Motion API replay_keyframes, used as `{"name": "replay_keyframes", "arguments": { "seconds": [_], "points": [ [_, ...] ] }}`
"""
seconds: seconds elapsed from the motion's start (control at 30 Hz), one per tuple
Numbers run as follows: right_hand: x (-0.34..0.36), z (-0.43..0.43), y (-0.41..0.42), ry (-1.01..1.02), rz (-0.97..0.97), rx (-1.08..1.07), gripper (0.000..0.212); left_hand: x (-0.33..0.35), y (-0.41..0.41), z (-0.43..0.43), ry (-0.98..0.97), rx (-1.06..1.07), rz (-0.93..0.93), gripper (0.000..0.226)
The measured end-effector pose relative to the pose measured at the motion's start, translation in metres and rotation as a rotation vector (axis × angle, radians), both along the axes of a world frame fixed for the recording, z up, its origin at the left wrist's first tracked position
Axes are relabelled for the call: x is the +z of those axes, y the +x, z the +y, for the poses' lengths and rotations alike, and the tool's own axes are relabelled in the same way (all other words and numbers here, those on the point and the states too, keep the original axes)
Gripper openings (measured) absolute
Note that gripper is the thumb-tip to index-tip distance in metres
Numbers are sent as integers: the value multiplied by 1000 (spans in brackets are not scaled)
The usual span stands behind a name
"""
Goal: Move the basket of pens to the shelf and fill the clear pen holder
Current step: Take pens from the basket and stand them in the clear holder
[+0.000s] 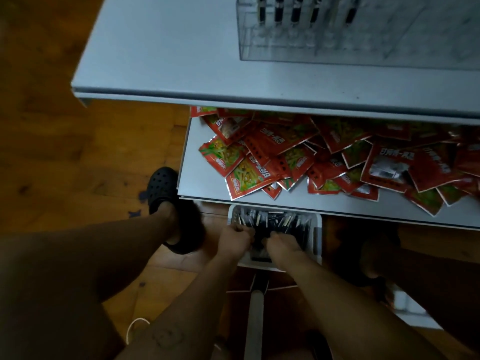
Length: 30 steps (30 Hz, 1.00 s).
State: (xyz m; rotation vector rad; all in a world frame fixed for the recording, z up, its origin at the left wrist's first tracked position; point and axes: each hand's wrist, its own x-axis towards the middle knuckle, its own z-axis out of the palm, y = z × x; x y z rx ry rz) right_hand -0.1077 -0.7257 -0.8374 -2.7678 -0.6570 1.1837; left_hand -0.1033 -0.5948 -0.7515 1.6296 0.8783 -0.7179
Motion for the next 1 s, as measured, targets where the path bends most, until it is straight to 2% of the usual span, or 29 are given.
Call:
{"name": "replay_keyframes", "arguments": {
  "seconds": [0.17,0.3,0.37,0.43,0.53,0.57,0.63,0.67,0.73,0.8,0.93,1.0],
  "points": [
    [-8,1,-1,-53,-34,134,30,-14,-7,-4,-29,-122,26,26],
    [-15,-4,-2,-60,92,44,33,-35,-13,5,-6,-65,153,14],
    [-17,-11,-1,-50,96,93,34,-42,-14,7,10,-22,211,10],
    [-15,-16,2,-2,42,143,29,-43,-14,6,-1,-1,228,9],
    [2,-17,5,171,-152,176,19,-35,-10,7,5,-7,180,9],
    [8,-15,5,210,-225,171,25,-33,-7,8,28,-15,148,9],
    [25,-13,6,331,-357,31,33,-26,1,9,96,-34,70,13],
    [38,-13,7,389,-395,-83,29,-23,7,8,127,-28,31,17],
    [71,-11,13,503,-440,-429,16,-5,19,5,165,-10,-52,23],
    [104,-9,20,572,-422,-724,18,26,29,1,194,-29,-165,25],
    [182,-12,43,770,-427,-927,9,108,42,-3,178,-128,-385,19],
    [223,-18,53,888,-466,-960,14,147,50,-6,170,-129,-485,15]
  ]
}}
